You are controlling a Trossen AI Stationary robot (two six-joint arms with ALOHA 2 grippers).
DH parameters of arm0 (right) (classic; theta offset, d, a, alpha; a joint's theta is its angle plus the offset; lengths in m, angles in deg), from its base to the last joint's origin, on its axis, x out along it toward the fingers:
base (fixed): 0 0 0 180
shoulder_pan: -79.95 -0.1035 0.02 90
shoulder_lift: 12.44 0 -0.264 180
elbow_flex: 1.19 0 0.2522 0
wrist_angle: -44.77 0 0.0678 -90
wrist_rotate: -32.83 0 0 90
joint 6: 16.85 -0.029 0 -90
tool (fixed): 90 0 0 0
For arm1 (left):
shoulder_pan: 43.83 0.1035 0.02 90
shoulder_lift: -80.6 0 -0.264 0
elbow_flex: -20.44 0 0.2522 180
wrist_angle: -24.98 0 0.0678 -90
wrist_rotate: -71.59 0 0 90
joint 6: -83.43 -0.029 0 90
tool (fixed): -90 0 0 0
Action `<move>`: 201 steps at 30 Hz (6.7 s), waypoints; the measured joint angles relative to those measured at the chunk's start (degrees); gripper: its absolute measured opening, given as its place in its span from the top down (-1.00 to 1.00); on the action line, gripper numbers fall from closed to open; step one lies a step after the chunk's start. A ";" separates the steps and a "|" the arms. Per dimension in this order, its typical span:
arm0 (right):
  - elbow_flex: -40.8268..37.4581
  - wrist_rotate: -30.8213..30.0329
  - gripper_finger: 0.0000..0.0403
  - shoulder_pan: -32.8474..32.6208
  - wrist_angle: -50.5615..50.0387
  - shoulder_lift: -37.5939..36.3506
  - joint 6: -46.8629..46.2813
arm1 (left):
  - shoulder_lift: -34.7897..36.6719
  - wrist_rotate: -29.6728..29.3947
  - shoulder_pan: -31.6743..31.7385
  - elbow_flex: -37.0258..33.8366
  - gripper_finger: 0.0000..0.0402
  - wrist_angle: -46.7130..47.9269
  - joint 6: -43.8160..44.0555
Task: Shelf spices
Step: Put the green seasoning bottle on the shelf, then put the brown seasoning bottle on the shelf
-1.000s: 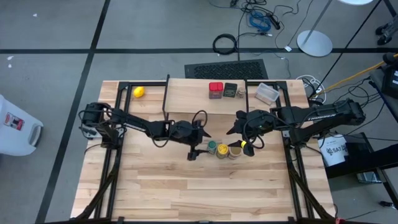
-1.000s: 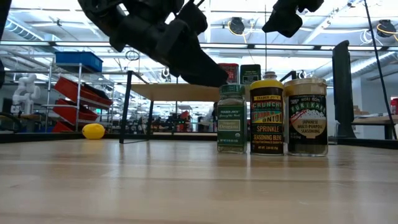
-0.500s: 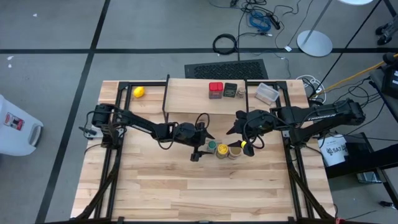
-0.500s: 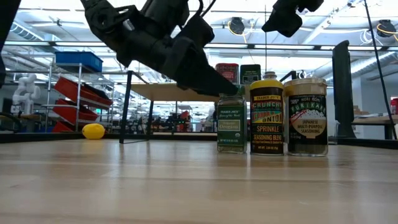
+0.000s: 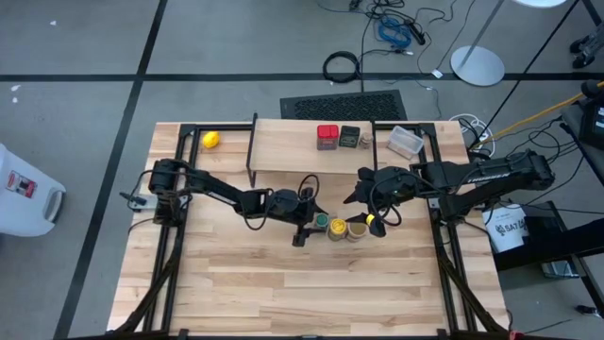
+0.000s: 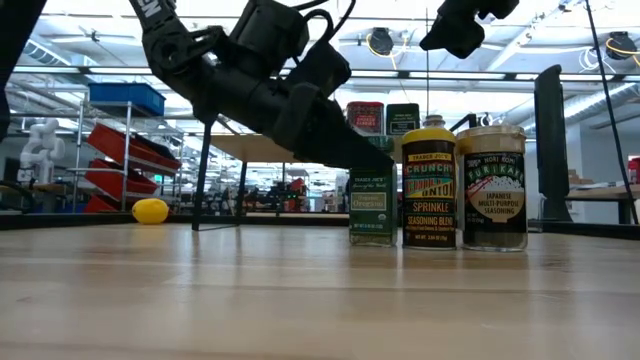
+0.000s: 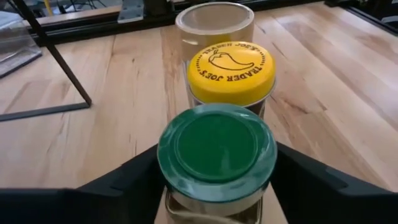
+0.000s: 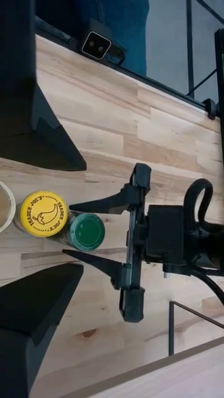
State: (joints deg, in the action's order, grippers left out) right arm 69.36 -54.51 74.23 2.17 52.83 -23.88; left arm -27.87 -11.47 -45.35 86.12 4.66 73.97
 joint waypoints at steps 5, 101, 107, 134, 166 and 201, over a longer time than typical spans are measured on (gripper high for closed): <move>0.00 0.00 -0.20 0.00 -0.03 0.00 0.00 | 1.19 -1.53 0.00 -0.02 -0.07 0.88 0.00; 0.00 -1.44 -0.20 0.00 -0.70 -0.02 0.44 | 20.59 16.39 34.51 16.65 -0.30 28.98 -7.39; 0.00 -1.42 -0.20 0.00 -1.63 0.00 0.44 | 25.83 8.84 34.01 16.65 -0.30 37.42 -7.82; -0.02 -1.44 -0.20 0.00 -0.45 3.58 0.65 | 19.35 2.47 30.36 9.79 0.52 38.42 -10.49; -0.02 -0.84 -0.20 -0.34 -2.94 2.73 -2.60 | 20.50 -3.16 30.32 9.81 0.57 36.64 -14.92; 0.02 -13.09 -0.90 -12.33 -15.73 13.61 -26.67 | 31.98 -12.29 -3.66 9.88 0.57 57.65 3.15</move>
State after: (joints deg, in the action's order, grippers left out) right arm 69.38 -67.60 61.91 -13.57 66.44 -50.55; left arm 4.11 -23.76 -49.01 96.00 62.31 77.12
